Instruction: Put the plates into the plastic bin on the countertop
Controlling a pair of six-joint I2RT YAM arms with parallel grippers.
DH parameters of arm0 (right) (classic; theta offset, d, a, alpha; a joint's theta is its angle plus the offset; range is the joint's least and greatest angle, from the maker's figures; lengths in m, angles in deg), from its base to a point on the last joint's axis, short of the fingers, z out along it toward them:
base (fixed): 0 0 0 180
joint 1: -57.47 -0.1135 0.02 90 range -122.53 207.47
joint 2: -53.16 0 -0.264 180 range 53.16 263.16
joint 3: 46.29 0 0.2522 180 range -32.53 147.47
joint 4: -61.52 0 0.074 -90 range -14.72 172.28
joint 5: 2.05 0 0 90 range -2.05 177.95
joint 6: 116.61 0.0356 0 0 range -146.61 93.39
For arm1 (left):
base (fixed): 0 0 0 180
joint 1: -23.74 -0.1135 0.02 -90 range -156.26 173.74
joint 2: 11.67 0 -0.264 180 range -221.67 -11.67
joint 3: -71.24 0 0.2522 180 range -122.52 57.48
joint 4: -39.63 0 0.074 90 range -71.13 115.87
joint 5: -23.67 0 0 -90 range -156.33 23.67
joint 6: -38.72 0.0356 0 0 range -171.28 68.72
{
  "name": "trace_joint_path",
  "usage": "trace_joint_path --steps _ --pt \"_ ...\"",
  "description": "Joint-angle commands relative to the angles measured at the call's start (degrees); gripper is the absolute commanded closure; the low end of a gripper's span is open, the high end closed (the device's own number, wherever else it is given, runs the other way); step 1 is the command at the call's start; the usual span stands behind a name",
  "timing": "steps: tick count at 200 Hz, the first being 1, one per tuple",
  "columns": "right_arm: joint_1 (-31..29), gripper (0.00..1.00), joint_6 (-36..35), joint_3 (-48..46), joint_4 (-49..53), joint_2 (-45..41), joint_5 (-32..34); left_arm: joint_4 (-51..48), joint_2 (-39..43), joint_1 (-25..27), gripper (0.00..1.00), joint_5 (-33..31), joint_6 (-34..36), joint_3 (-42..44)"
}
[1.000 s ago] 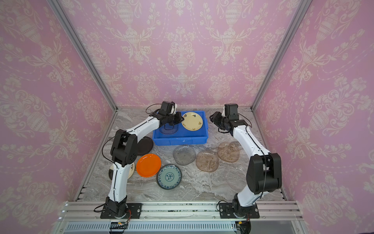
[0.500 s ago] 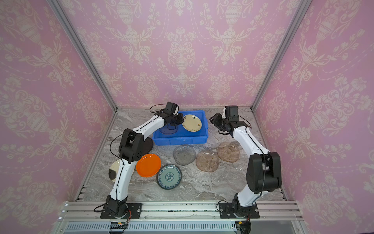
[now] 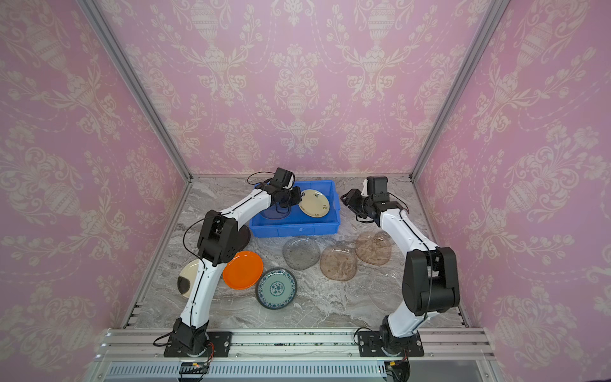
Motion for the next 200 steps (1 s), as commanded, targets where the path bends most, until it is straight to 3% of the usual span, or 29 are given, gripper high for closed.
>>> trace_joint_path --steps 1,37,105,200 --pt "0.34 0.46 0.53 -0.97 -1.1 0.39 -0.58 -1.48 -1.62 0.41 1.0 -2.36 1.4 -2.45" --pt "0.29 0.46 0.45 -1.07 -1.34 0.89 -0.99 -1.85 -2.2 0.61 1.0 -3.01 1.78 -3.04" --pt "0.22 0.46 0.75 -1.16 -2.3 1.36 -1.94 -1.88 -2.46 0.96 0.8 -3.19 2.03 -3.44" --pt "-0.02 0.46 0.22 -0.97 -1.94 2.15 -2.53 -4.92 -3.59 0.88 0.74 -4.54 4.41 -7.48"
